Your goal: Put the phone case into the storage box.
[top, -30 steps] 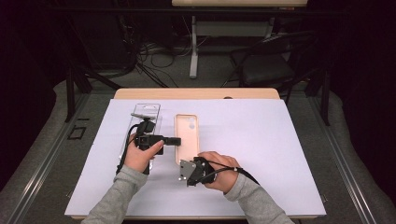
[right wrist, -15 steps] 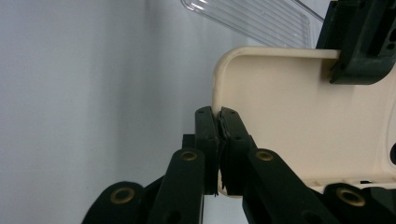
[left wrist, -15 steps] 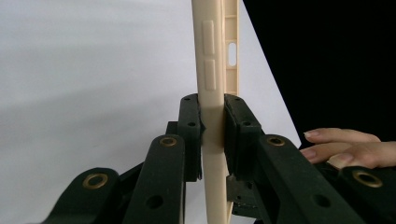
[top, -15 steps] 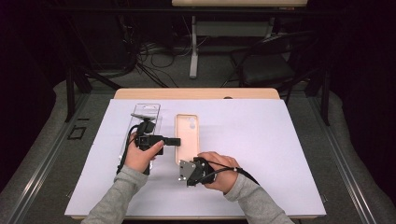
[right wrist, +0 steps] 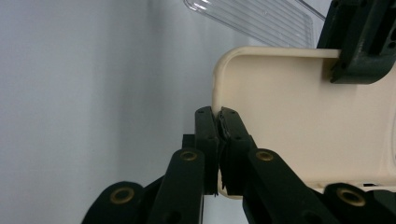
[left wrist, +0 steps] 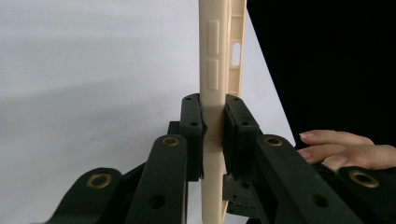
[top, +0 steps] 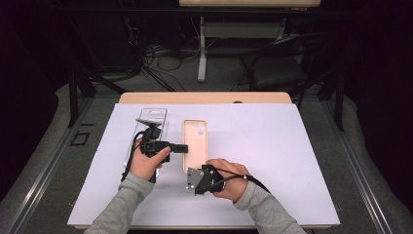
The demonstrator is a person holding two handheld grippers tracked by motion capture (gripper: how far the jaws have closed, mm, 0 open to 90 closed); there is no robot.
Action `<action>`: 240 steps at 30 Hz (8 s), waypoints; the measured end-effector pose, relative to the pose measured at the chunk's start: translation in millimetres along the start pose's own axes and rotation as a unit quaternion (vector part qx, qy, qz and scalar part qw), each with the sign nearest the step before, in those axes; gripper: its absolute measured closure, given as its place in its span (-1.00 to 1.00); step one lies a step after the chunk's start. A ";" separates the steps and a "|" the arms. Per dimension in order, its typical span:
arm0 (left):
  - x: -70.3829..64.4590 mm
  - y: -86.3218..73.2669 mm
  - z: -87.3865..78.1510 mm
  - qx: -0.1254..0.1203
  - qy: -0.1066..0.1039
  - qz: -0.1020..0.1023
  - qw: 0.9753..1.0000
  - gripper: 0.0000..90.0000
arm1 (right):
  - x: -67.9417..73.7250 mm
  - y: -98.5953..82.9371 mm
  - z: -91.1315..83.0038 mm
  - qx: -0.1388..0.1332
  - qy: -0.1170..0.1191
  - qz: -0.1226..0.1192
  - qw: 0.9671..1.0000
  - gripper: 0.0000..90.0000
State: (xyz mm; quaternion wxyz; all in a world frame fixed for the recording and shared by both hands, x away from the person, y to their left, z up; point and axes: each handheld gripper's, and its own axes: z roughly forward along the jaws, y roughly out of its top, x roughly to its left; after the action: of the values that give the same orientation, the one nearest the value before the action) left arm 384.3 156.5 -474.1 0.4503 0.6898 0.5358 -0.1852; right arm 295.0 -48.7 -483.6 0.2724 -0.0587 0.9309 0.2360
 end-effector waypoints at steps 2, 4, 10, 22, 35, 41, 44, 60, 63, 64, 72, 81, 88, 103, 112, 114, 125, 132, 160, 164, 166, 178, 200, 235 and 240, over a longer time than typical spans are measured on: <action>0.4 0.1 0.2 0.002 -0.001 -0.004 1.000 0.79 | 0.0 -0.1 0.2 0.001 0.002 0.001 1.000 0.95; 1.0 0.2 0.1 0.003 -0.002 -0.003 1.000 0.79 | 0.0 -0.2 0.2 0.001 0.002 0.001 1.000 0.95; 1.3 0.1 -0.1 0.002 -0.008 -0.008 1.000 0.79 | -1.1 -0.6 0.3 -0.003 0.004 0.003 1.000 0.94; 2.0 0.7 -1.7 0.002 -0.009 -0.009 1.000 0.80 | -2.4 -1.1 1.4 -0.008 0.007 0.019 1.000 0.92; 3.9 1.5 -6.5 -0.007 -0.009 -0.005 1.000 0.80 | -4.4 -2.6 0.2 -0.019 0.004 0.039 0.999 0.60; 4.8 1.5 -11.0 -0.019 -0.010 0.006 1.000 0.80 | -11.0 -6.0 -6.7 -0.044 -0.005 0.066 0.997 0.34; 5.5 0.9 -14.4 -0.028 -0.004 0.012 1.000 0.80 | -13.6 -7.3 -9.5 -0.050 -0.007 0.090 0.995 0.24; 12.3 -3.1 -26.7 -0.072 -0.007 0.037 0.997 0.80 | -19.5 -14.5 -8.6 -0.075 -0.014 0.121 0.990 0.05; 12.2 -4.6 -27.7 -0.080 -0.009 0.039 0.996 0.80 | -21.8 -16.4 -10.0 -0.084 -0.010 0.145 0.986 0.06; 12.6 -5.2 -27.8 -0.081 -0.009 0.041 0.996 0.80 | -22.2 -17.1 -10.2 -0.088 -0.010 0.154 0.984 0.06; 13.8 -8.4 -27.6 -0.085 0.001 0.060 0.995 0.80 | -29.1 -24.8 -11.1 -0.105 0.003 0.217 0.971 0.08; 11.8 -12.2 -30.8 -0.104 -0.008 0.080 0.991 0.80 | -39.0 -36.3 -13.4 -0.135 0.022 0.307 0.942 0.03; 11.1 -13.6 -30.3 -0.103 -0.007 0.089 0.991 0.80 | -42.4 -41.4 -12.3 -0.140 0.036 0.348 0.926 -0.03; 4.4 -18.7 -30.0 -0.115 -0.014 0.111 0.987 0.80 | -48.7 -58.5 -9.7 -0.192 0.056 0.461 0.864 -0.16; 4.2 -21.7 -26.2 -0.116 -0.018 0.117 0.986 0.80 | -48.6 -65.4 -4.8 -0.202 0.070 0.495 0.842 -0.06; 4.0 -22.4 -25.7 -0.116 -0.018 0.120 0.986 0.80 | -48.6 -66.4 -4.0 -0.202 0.073 0.500 0.839 -0.03; 1.3 -26.6 -21.8 -0.118 -0.022 0.125 0.985 0.80 | -50.6 -74.6 -4.1 -0.214 0.083 0.528 0.818 0.06; -0.3 -29.9 -16.6 -0.116 -0.025 0.131 0.984 0.80 | -50.8 -77.4 -1.9 -0.216 0.089 0.538 0.810 0.07; -4.6 -37.8 -6.2 -0.111 -0.039 0.140 0.983 0.80 | -53.5 -88.3 -4.0 -0.225 0.099 0.568 0.785 0.29; -5.0 -38.6 -5.5 -0.112 -0.040 0.141 0.983 0.80 | -54.3 -90.7 -4.3 -0.225 0.099 0.574 0.781 0.30; -5.1 -38.9 -5.1 -0.112 -0.041 0.142 0.983 0.80 | -54.1 -91.3 -4.2 -0.228 0.102 0.576 0.779 0.35; -6.3 -40.9 -2.4 -0.109 -0.046 0.142 0.983 0.80 | -54.3 -96.1 -4.6 -0.237 0.101 0.587 0.768 0.58; -6.8 -42.2 -1.0 -0.109 -0.046 0.146 0.982 0.80 | -54.0 -99.1 -3.1 -0.238 0.110 0.597 0.758 0.79; -5.0 -42.4 0.0 -0.107 -0.046 0.145 0.983 0.79 | -53.3 -100.9 -2.7 -0.236 0.119 0.615 0.743 0.83; -5.0 -42.5 0.0 -0.108 -0.046 0.145 0.982 0.79 | -53.3 -100.9 -3.2 -0.234 0.120 0.615 0.743 0.83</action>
State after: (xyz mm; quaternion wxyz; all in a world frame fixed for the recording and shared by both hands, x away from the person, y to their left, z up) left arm 344.0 154.6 -488.4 0.5688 0.6979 0.4256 -0.0907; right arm 362.5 -140.2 -493.8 -0.0678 0.4370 0.7053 0.5541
